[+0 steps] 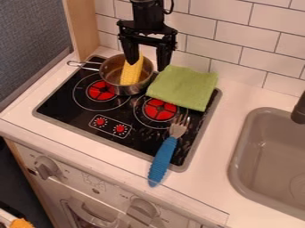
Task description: Move the blue spatula in front of the left side burner
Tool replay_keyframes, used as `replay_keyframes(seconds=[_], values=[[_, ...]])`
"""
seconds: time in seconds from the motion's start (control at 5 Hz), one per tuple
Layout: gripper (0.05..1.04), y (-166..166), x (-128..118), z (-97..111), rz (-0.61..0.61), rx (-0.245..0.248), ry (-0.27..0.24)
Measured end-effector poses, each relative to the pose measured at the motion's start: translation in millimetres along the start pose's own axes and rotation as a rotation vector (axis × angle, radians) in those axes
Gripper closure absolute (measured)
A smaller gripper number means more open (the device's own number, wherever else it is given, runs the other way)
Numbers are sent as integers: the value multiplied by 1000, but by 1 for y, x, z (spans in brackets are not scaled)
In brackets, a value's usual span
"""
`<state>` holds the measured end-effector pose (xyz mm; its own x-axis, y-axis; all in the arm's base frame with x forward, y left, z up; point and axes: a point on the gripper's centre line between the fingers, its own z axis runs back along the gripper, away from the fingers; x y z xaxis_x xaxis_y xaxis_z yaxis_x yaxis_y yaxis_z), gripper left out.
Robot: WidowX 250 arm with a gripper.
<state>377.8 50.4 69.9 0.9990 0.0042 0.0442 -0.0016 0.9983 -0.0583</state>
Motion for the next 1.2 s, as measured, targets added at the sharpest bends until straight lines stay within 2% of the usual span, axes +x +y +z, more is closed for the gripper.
replay_keyframes(seconds=[0.2, 0.4, 0.8, 1.0, 1.2], values=[[83, -1, -7, -18, 5, -8, 44], [83, -24, -37, -27, -54, -19, 76], [83, -69, -85, -30, -203, -15, 56], [83, -84, -93, -43, -174, 11, 32], [83, -99, -101, -61, -131, 12, 16]])
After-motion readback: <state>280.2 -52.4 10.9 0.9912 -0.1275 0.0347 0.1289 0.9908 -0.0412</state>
